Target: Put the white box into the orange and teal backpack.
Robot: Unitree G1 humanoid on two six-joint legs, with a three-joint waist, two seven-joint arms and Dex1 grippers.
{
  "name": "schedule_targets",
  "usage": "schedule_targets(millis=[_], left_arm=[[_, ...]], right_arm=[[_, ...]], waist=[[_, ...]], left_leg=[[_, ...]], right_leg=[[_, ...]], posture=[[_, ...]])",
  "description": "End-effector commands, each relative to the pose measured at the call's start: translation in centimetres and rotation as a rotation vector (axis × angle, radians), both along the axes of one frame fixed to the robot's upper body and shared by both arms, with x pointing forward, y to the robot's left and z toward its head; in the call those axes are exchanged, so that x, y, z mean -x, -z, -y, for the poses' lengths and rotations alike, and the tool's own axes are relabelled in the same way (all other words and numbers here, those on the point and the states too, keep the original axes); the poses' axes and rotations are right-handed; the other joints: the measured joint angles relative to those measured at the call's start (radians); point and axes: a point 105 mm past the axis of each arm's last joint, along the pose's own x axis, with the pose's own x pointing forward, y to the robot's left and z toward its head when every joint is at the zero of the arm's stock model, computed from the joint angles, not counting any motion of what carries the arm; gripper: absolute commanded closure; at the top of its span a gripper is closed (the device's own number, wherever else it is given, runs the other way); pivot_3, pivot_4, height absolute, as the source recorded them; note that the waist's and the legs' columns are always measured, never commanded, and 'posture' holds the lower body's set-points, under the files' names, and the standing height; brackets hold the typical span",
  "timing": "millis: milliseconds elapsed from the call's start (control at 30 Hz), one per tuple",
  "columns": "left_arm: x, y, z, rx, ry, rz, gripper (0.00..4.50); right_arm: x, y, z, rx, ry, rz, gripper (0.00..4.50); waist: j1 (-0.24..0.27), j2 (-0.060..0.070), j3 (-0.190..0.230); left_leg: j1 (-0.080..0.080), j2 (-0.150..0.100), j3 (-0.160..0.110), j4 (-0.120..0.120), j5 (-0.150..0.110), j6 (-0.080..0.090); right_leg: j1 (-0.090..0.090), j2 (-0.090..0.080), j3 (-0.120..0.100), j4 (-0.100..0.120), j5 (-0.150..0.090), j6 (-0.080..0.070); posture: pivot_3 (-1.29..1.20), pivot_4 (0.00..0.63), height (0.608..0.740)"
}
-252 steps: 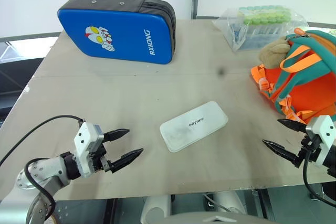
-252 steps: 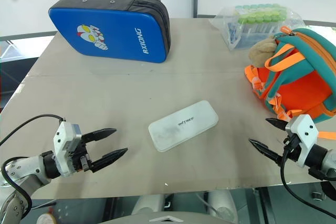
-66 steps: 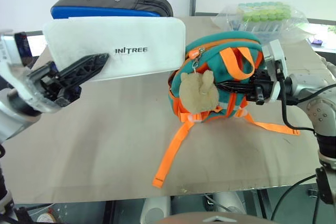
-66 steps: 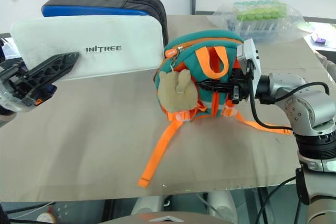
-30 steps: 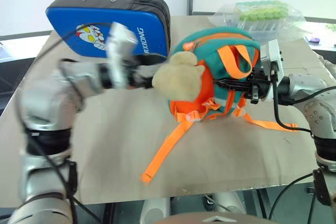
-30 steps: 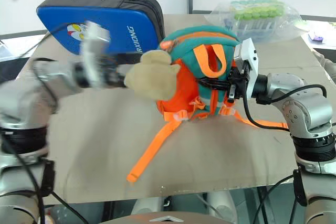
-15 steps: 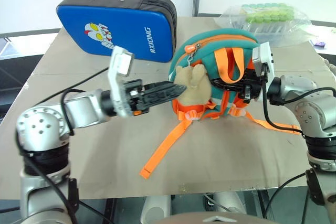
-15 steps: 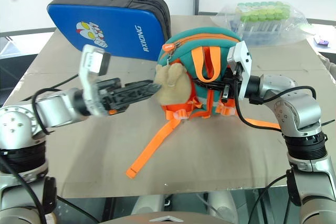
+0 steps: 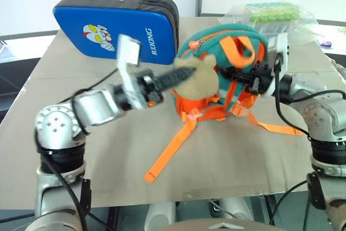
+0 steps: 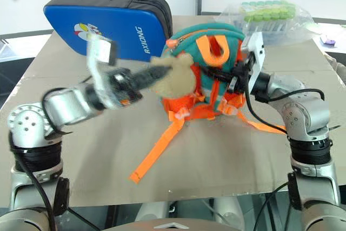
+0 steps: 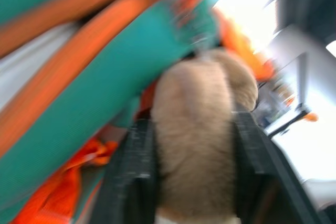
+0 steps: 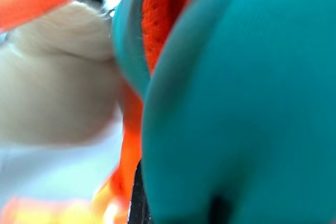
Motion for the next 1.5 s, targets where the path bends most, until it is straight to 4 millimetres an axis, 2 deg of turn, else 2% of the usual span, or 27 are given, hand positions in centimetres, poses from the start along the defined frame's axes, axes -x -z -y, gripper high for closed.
schedule_targets(millis=[33, 67, 133, 267, 333, 400, 467, 533, 633, 733, 800, 833, 933, 1033, 1133, 1200, 1233, 1267, 1333, 1367, 1400, 1433, 1467, 1500], left_arm=[[0.0, -5.1, -5.1, 0.256, -0.049, 0.123, 4.26], [-0.1, -5.4, -5.9, 0.276, -0.057, 0.127, 4.26], [-0.6, -3.8, -7.4, 0.258, -0.117, 0.052, 4.26], [-0.2, 1.4, -7.7, 0.107, -0.168, -0.120, 4.26], [0.0, 5.5, -8.0, 0.016, -0.227, -0.233, 4.26], [0.1, 12.2, -9.5, -0.112, -0.381, -0.415, 4.26], [0.2, 15.9, -11.2, -0.185, -0.516, -0.499, 4.26], [-0.1, 16.2, -11.8, -0.171, -0.568, -0.497, 4.26], [-0.7, 16.7, -11.5, -0.250, -0.603, -0.464, 4.26], [-1.7, 14.6, -9.6, -0.266, -0.555, -0.338, 4.26], [-1.9, 13.7, -8.3, -0.311, -0.511, -0.251, 4.26], [-2.1, 13.5, -7.9, -0.336, -0.505, -0.208, 4.26], [-3.3, 13.0, -6.4, -0.406, -0.512, -0.059, 4.26], [-3.8, 12.4, -4.4, -0.489, -0.471, 0.118, 4.26], [-3.9, 11.6, -3.8, -0.512, -0.456, 0.227, 4.26], [-4.2, 11.0, -4.2, -0.486, -0.482, 0.246, 4.26], [-4.1, 10.8, -4.3, -0.494, -0.484, 0.276, 3.76], [-3.9, 10.7, -4.4, -0.498, -0.475, 0.294, 3.25], [-3.2, 10.3, -4.5, -0.505, -0.461, 0.334, 2.47], [-2.6, 10.3, -4.6, -0.514, -0.444, 0.346, 1.88], [-1.9, 10.4, -4.6, -0.523, -0.422, 0.356, 1.56], [-1.1, 10.5, -4.6, -0.531, -0.396, 0.360, 1.08], [-0.6, 10.6, -4.7, -0.537, -0.378, 0.362, 0.50], [0.6, 11.2, -5.0, -0.561, -0.343, 0.351, 0.37]], right_arm=[[-1.8, -4.8, 3.9, -0.176, 0.216, 0.107, 4.50], [-2.0, -5.4, 4.4, -0.212, 0.236, 0.109, 4.50], [-2.2, -6.5, 5.6, -0.306, 0.278, 0.102, 4.50], [-2.9, -7.0, 6.8, -0.365, 0.373, 0.093, 4.50], [-3.5, -7.2, 7.7, -0.384, 0.457, 0.100, 4.50], [-4.2, -7.7, 9.8, -0.470, 0.594, 0.095, 4.50], [-4.3, -7.9, 11.1, -0.524, 0.658, 0.087, 4.50], [-3.9, -8.1, 11.6, -0.532, 0.669, 0.090, 4.50], [-2.9, -8.9, 12.0, -0.527, 0.659, 0.107, 4.50], [0.1, -10.4, 9.4, -0.476, 0.486, 0.124, 4.50], [1.9, -10.3, 7.1, -0.419, 0.368, 0.107, 4.50], [2.4, -9.6, 6.0, -0.366, 0.344, 0.096, 4.50], [2.7, -4.6, 2.8, -0.143, 0.347, 0.020, 4.50], [1.8, -1.0, 2.0, -0.070, 0.416, -0.049, 4.50], [2.3, 0.6, 1.5, -0.033, 0.378, -0.074, 4.50], [2.1, 1.4, 2.2, -0.008, 0.423, -0.071, 4.50], [2.3, 1.9, 2.6, 0.014, 0.432, -0.069, 3.83], [2.5, 2.4, 2.9, 0.040, 0.433, -0.068, 3.60], [3.4, 3.1, 3.6, 0.087, 0.409, -0.070, 2.66], [4.0, 3.0, 4.3, 0.088, 0.395, -0.073, 2.09], [4.7, 2.8, 4.6, 0.083, 0.360, -0.076, 1.79], [5.7, 2.7, 4.9, 0.091, 0.310, -0.082, 1.31], [6.4, 2.6, 5.0, 0.099, 0.273, -0.086, 0.69], [7.7, 3.0, 5.7, 0.120, 0.223, -0.117, 0.58]], waist=[[0.000, 0.000, 0.000], [-0.001, 0.000, 0.000], [-0.003, 0.000, 0.000], [-0.006, 0.000, 0.000], [0.001, 0.000, 0.000], [-0.001, 0.000, 0.000], [-0.001, 0.001, 0.000], [0.004, 0.000, 0.000], [0.006, 0.000, 0.000], [0.011, 0.001, 0.000], [0.013, 0.001, 0.000], [0.013, 0.001, 0.000], [0.012, 0.000, -0.001], [0.002, 0.000, -0.001], [-0.002, 0.000, -0.001], [-0.001, 0.000, -0.001], [0.001, 0.000, -0.001], [0.004, 0.000, -0.001], [0.006, 0.000, -0.001], [0.005, 0.000, -0.001], [0.004, 0.000, -0.001], [0.003, 0.000, -0.001], [0.003, 0.000, -0.001], [0.003, 0.000, -0.001]], left_leg=[[0.000, 0.000, 0.000, 0.000, 0.000, 0.000], [0.000, 0.000, 0.000, 0.000, 0.000, 0.000], [-0.001, 0.000, 0.000, 0.000, 0.000, 0.000], [-0.002, 0.001, 0.001, -0.004, 0.003, -0.004], [-0.006, 0.001, 0.001, -0.005, 0.003, -0.005], [-0.006, 0.001, 0.002, -0.006, 0.003, -0.005], [-0.005, 0.000, 0.004, -0.005, 0.003, -0.005], [-0.004, -0.001, 0.006, -0.005, 0.000, -0.001], [-0.002, 0.001, 0.004, -0.004, 0.001, -0.002], [-0.002, 0.001, 0.004, -0.003, 0.002, -0.002], [-0.003, 0.001, 0.003, -0.003, 0.002, -0.002], [-0.004, 0.001, 0.004, -0.004, 0.002, -0.002], [-0.004, 0.001, 0.004, -0.006, 0.002, -0.002], [-0.003, 0.001, 0.004, -0.007, 0.001, -0.002], [-0.003, 0.001, 0.006, -0.005, 0.001, -0.002], [-0.003, 0.001, 0.005, -0.004, 0.001, -0.002], [-0.002, 0.001, 0.005, -0.003, 0.001, -0.002], [-0.002, 0.001, 0.004, -0.003, 0.001, -0.002], [-0.002, 0.001, 0.003, -0.003, 0.001, -0.002], [-0.002, 0.001, 0.003, -0.003, 0.001, -0.002], [-0.002, 0.001, 0.003, -0.003, 0.001, -0.002], [-0.003, 0.001, 0.003, -0.003, 0.001, -0.002], [-0.002, 0.001, 0.004, -0.003, 0.001, -0.002], [-0.002, 0.001, 0.004, -0.003, 0.001, -0.002]], right_leg=[[0.000, 0.000, 0.000, 0.000, 0.000, 0.000], [0.000, 0.000, 0.000, 0.000, 0.000, 0.000], [0.000, 0.000, 0.000, -0.001, 0.000, 0.000], [-0.003, 0.000, 0.001, -0.001, 0.000, 0.000], [-0.006, -0.001, 0.000, 0.000, 0.000, 0.000], [-0.007, -0.003, 0.000, -0.001, 0.000, 0.000], [-0.007, -0.004, 0.004, -0.003, 0.000, 0.000], [-0.006, -0.003, 0.002, -0.002, 0.000, 0.000], [-0.005, -0.001, 0.001, -0.001, 0.001, -0.003], [-0.005, 0.000, 0.001, 0.000, 0.000, -0.007], [-0.005, 0.000, 0.001, -0.001, 0.002, -0.003], [-0.005, 0.000, 0.001, -0.001, 0.002, -0.003], [-0.005, 0.000, 0.001, -0.003, 0.001, -0.002], [-0.005, 0.000, 0.001, -0.003, 0.001, -0.001], [-0.005, 0.000, 0.003, -0.002, 0.001, -0.001], [-0.005, 0.000, 0.003, -0.002, 0.001, -0.001], [-0.004, 0.000, 0.003, -0.002, 0.001, -0.001], [-0.003, 0.000, 0.002, -0.002, 0.001, -0.001], [-0.002, 0.000, 0.001, -0.002, 0.001, -0.001], [-0.002, 0.000, 0.001, -0.002, 0.001, -0.001], [-0.002, 0.000, 0.001, -0.002, 0.001, -0.001], [-0.003, 0.000, 0.002, -0.003, 0.001, -0.001], [-0.003, 0.000, 0.002, -0.003, 0.001, -0.001], [-0.003, 0.000, 0.002, -0.003, 0.001, -0.001]], posture=[[0.00, 0.150, 0.740], [0.00, 0.150, 0.740], [0.00, 0.150, 0.740], [0.00, 0.150, 0.740], [0.00, 0.150, 0.740], [0.00, 0.150, 0.740], [0.00, 0.150, 0.740], [0.00, 0.150, 0.740], [0.00, 0.150, 0.740], [0.00, 0.150, 0.740], [0.00, 0.150, 0.740], [0.00, 0.150, 0.740], [0.00, 0.150, 0.740], [0.00, 0.150, 0.740], [0.00, 0.150, 0.740], [0.00, 0.150, 0.740], [0.00, 0.150, 0.740], [0.00, 0.150, 0.740], [0.00, 0.150, 0.740], [0.00, 0.150, 0.740], [0.00, 0.150, 0.740], [0.00, 0.150, 0.740], [0.00, 0.150, 0.740], [0.00, 0.150, 0.740]])
